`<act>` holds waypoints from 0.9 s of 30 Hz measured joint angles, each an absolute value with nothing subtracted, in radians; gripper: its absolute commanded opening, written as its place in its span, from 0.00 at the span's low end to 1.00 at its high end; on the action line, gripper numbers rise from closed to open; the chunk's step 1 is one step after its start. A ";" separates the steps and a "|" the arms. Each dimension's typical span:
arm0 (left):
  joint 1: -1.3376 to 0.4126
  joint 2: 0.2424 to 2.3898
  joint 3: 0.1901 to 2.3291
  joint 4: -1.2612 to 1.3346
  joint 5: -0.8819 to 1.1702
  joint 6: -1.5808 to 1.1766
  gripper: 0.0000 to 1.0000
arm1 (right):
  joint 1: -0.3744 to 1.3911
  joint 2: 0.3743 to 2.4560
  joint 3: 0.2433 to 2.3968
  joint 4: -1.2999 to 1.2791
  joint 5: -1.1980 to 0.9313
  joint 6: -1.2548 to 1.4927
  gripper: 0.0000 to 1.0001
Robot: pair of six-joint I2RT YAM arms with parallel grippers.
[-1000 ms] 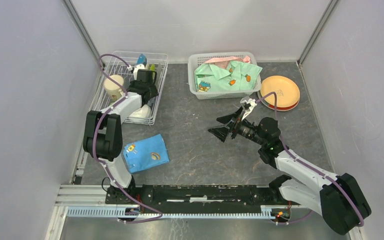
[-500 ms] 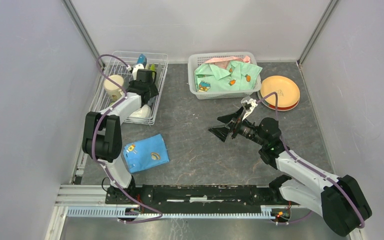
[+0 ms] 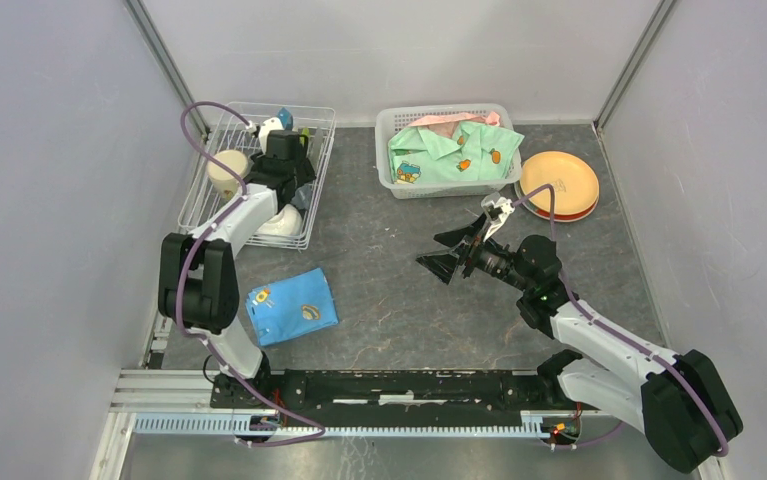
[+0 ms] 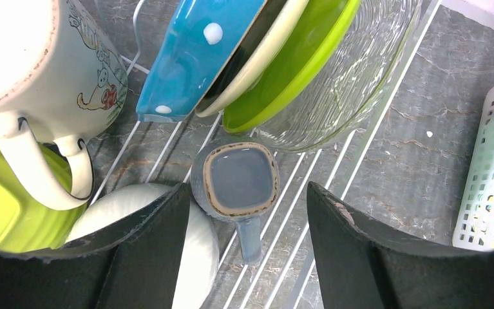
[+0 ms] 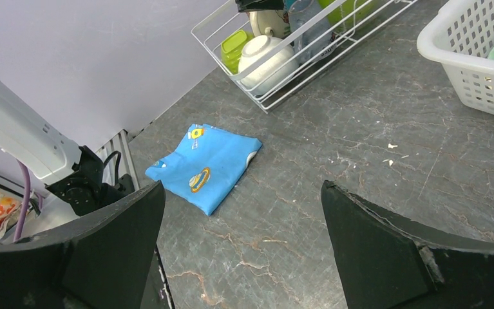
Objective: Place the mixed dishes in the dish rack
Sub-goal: Turn the cup upside down in the dish rack, then pick up the plate from the corner of the board.
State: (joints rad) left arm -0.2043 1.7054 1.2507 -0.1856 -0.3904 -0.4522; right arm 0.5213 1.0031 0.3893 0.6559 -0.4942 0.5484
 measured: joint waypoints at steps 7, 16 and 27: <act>-0.204 1.664 1.259 -0.218 -0.370 -0.452 0.75 | 0.522 1.000 0.393 0.602 -0.461 0.533 0.98; -0.204 1.464 1.324 -0.295 -0.219 -0.398 1.00 | 0.521 0.975 0.606 0.162 -0.057 0.329 0.98; -0.214 1.160 1.140 -0.306 0.116 -0.363 1.00 | 0.453 1.077 0.791 -0.016 0.414 0.188 0.98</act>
